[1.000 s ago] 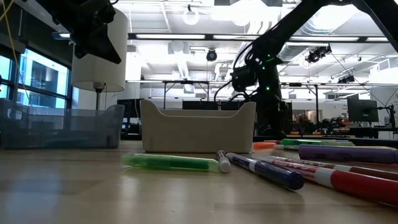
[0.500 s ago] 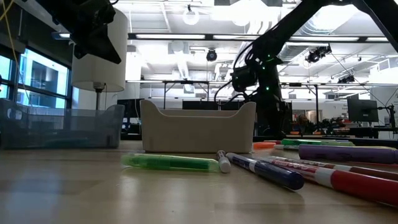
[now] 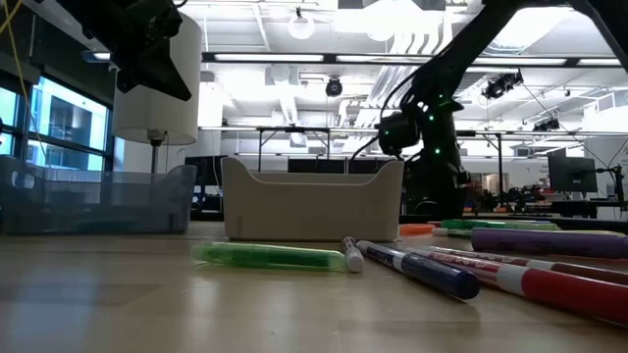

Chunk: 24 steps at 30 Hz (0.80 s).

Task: Pick & Place Markers
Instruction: Put the pink marker pen into the transparent bin

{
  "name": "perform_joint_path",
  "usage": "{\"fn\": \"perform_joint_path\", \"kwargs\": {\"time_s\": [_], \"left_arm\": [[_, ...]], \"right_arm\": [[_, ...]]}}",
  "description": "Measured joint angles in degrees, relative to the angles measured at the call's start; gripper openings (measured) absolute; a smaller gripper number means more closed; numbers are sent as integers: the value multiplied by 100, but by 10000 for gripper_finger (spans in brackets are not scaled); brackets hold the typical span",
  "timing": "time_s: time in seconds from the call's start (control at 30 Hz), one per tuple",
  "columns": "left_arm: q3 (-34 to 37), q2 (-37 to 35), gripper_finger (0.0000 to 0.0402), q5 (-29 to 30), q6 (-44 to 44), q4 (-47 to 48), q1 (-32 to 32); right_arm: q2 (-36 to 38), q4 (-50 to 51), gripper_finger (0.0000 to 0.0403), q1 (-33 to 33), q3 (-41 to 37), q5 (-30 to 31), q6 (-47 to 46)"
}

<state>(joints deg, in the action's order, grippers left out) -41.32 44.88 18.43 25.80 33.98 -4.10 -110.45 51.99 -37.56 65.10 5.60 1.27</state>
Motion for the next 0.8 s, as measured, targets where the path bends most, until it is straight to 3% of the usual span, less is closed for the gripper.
{"fn": "perform_joint_path", "kwargs": {"time_s": [0.2, 0.53, 0.8], "left_arm": [[0, 0, 1, 16, -118, -4, 0], [0, 0, 1, 11, -129, -7, 0], [0, 0, 1, 9, -125, -7, 0]], "right_arm": [[-3, -140, 122, -4, 6, -110, -39], [-51, -16, 79, -101, 385, -295, 3], [-55, -81, 81, -257, 438, -469, 9]]}}
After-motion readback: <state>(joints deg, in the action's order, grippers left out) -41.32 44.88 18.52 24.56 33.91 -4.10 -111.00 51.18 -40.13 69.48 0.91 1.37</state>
